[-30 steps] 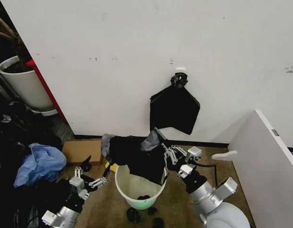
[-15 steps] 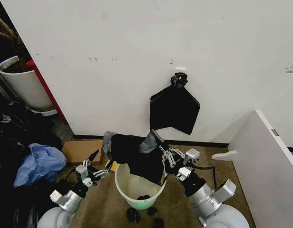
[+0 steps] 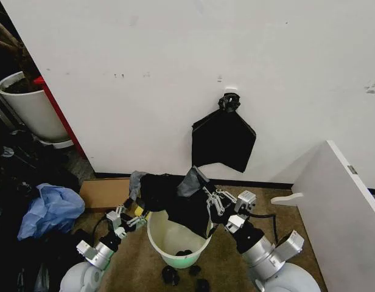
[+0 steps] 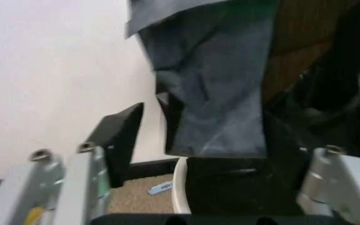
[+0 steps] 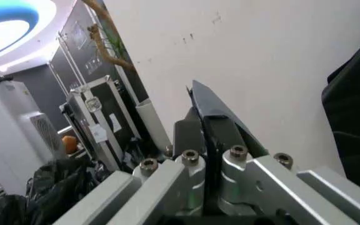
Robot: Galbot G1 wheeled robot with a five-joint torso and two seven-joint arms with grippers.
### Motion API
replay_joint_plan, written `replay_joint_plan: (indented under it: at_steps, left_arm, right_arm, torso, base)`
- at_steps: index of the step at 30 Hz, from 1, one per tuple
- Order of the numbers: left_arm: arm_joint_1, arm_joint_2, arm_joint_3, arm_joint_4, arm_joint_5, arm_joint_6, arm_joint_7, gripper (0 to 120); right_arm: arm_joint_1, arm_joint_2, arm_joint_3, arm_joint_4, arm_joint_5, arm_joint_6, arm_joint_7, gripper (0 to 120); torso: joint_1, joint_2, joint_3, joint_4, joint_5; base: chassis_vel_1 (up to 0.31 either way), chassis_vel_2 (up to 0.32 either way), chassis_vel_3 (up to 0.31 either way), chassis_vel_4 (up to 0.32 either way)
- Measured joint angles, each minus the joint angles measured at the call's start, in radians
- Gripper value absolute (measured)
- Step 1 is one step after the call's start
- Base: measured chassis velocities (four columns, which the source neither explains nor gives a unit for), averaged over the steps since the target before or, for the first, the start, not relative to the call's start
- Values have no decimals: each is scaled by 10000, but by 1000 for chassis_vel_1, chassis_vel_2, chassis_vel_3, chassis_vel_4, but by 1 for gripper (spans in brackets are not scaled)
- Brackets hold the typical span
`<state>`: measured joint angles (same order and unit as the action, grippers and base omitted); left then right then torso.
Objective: Place the garbage bag over the trash bin.
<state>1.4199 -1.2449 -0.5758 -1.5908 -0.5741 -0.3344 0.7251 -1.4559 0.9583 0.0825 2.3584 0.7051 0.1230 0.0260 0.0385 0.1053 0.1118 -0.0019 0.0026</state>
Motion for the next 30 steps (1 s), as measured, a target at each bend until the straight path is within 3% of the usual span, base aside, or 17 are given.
replay_joint_plan:
  at_steps: [13, 15, 18, 26, 30]
  left_arm:
    - [281, -81, -157, -427, -230, 156, -221, 15]
    - [298, -76, -171, -470, -269, 172, -244, 14]
    - [636, 7, -338, -1284, -1027, 423, -646, 0]
    - [1351, 183, -306, -3148, -2238, 1089, -1677, 0]
    - [1399, 178, -195, -3382, -2089, 1170, -1961, 0]
  right_arm:
    - [-50, -85, 37, 6, -20, 34, 37, 0]
    - [-51, -94, 40, -6, -21, 36, 59, 0]
    - [-193, -305, 60, -149, -278, -78, 499, 0]
    - [-818, -732, -294, -227, -780, -805, 1213, 0]
    - [-782, -669, -384, -478, -831, -865, 1124, 0]
  torso:
    - [0, 0, 0, 0, 0]
    - [0, 0, 0, 0, 0]
    - [0, 0, -1, 0, 0]
    - [-1, 0, -2, -1, 1]
    - [-1, 0, -2, -1, 1]
  base:
    - [0, 0, 0, 0]
    - [0, 0, 0, 0]
    - [0, 0, 0, 0]
    - [0, 0, 0, 0]
    - [0, 0, 0, 0]
